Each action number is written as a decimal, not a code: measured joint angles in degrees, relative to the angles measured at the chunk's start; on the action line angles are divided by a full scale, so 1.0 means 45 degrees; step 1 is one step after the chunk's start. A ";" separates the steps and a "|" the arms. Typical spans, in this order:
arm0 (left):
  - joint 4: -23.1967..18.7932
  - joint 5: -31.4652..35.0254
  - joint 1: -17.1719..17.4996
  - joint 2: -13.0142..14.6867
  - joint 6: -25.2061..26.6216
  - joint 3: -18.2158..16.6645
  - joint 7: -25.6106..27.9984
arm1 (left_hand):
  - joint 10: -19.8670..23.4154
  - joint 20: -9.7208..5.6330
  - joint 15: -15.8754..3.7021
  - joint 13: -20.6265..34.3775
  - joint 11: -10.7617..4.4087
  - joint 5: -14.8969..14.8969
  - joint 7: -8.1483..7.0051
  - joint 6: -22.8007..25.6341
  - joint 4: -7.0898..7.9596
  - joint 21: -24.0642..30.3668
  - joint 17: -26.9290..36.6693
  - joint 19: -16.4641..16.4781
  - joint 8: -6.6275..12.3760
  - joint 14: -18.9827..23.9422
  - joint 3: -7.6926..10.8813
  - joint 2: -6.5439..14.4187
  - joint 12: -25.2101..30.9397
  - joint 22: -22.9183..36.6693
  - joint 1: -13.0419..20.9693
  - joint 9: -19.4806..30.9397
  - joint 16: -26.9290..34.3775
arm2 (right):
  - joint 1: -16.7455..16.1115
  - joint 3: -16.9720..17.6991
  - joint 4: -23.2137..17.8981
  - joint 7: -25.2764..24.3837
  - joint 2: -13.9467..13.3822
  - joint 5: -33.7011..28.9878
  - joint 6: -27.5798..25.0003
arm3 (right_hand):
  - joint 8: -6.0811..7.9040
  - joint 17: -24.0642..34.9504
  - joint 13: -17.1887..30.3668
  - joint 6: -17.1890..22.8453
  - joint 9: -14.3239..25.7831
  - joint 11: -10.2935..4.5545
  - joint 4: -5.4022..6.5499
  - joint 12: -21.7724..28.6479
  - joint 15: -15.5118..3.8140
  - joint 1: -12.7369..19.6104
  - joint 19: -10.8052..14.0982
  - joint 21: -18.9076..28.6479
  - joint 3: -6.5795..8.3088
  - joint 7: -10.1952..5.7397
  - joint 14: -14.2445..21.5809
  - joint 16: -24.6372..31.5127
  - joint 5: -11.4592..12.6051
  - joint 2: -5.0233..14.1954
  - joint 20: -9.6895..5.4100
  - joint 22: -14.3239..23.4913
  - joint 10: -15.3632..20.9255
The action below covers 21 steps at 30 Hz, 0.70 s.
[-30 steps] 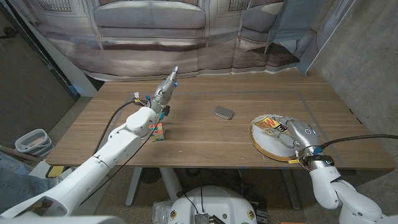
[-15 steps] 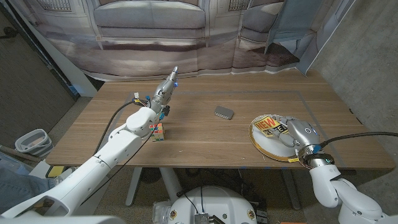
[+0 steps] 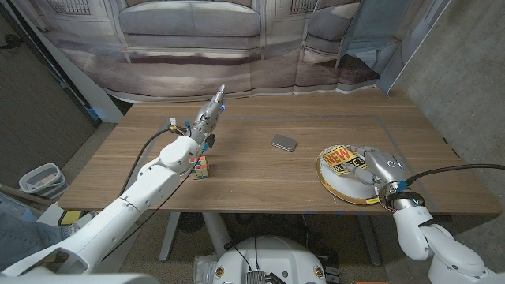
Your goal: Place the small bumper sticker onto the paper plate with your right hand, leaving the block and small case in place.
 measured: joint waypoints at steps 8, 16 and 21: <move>0.0014 -0.0030 0.0023 0.0007 -0.0046 -0.0041 -0.0008 | -0.0037 0.0000 0.0000 0.0000 0.0037 0.0000 0.0000 0.0000 0.0000 0.0000 0.0000 -0.0001 0.0000 0.0000 0.0000 0.0000 0.0000 0.0000 0.0000 0.0000 0.0000 | 0.0053 -0.0045 -0.0085 0.0179 -0.0049 0.0047 -0.0235 | 0.0000 0.0001 0.0056 -0.0208 0.0000 0.0181 0.0125 -0.0100 0.0022 -0.0490 -0.0141 0.0000 -0.0229 0.0116 -0.0383 -0.0089 0.0099 -0.0215 0.0142 -0.0001 -0.0222; -0.0009 -0.0075 0.0053 0.0072 -0.0042 -0.0077 -0.0023 | -0.0070 0.0000 0.0082 0.0000 0.0164 0.0000 0.0000 0.0000 0.0000 -0.0088 0.0000 0.0000 0.0000 -0.0008 0.0000 0.0000 0.0000 0.0000 0.0000 0.0000 0.0000 | 0.0080 -0.0118 -0.0168 0.0315 -0.0096 0.0128 -0.0402 | 0.0000 0.0002 0.0055 -0.0374 0.0000 0.0161 0.0211 -0.0100 0.0066 -0.0715 -0.0366 0.0000 -0.0421 0.0050 -0.0565 -0.0088 0.0196 -0.0414 0.0270 -0.0001 -0.0472; -0.0067 -0.0082 0.0057 0.0111 -0.0004 -0.0090 -0.0026 | 0.0000 0.0000 0.0082 0.0000 0.0232 0.0000 0.0000 0.0000 0.0000 -0.0088 0.0070 0.0000 0.0000 -0.0008 0.0000 0.0000 0.0000 0.0000 0.0000 0.0000 0.0000 | 0.0084 -0.0136 -0.0199 0.0394 -0.0113 0.0186 -0.0496 | 0.0000 -0.0051 0.0055 -0.0500 0.0001 0.0249 0.0327 -0.0200 0.0068 -0.0904 -0.0478 0.0001 -0.0538 0.0139 -0.0701 -0.0088 0.0196 -0.0526 0.0340 0.0000 -0.0562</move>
